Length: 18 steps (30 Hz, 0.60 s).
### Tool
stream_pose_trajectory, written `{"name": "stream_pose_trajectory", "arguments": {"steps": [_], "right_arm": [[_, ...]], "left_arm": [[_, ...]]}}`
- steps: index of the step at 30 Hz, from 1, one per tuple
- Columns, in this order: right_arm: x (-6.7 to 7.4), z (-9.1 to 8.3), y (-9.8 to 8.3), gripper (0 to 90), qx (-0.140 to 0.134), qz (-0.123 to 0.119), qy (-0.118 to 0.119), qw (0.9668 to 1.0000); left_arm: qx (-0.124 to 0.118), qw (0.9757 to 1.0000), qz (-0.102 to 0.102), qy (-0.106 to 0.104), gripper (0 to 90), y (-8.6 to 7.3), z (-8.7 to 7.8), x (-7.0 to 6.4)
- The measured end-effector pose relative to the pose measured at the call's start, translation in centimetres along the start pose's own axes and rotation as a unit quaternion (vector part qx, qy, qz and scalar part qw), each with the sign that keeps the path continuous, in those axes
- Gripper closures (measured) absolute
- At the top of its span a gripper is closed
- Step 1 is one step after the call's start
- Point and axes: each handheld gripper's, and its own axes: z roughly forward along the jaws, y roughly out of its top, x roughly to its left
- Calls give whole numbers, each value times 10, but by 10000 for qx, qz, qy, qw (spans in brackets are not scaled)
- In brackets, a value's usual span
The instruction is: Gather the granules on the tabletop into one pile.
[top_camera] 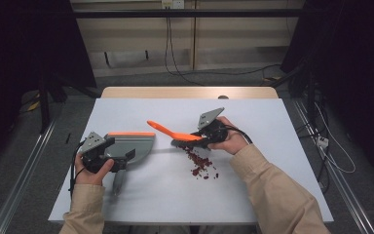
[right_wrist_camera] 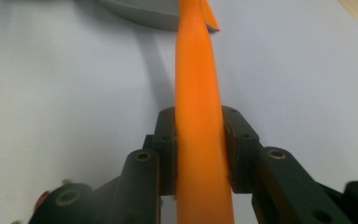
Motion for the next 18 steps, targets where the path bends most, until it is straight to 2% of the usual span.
{"name": "stream_pose_trajectory", "arguments": {"steps": [4, 9, 10, 14, 18], "right_arm": [[9, -5, -3, 707, 35, -66, 31, 10000], [19, -10, -7, 707, 12, -39, 10, 10000], [20, -11, -8, 707, 2, -100, 26, 9999], [24, -16, -10, 709, -43, -13, -77, 10000], [26, -18, -12, 709, -154, 131, -79, 9998]], "left_arm": [[-6, 10000, 3, 1, 60, 0, 0, -1], [39, 10000, 32, -9, 60, 0, 1, -1], [40, 10000, 36, -10, 60, 0, 1, -1], [38, 10000, 59, -40, 60, 0, 2, -3], [39, 10000, 30, -50, 60, 0, 3, -4]]}}
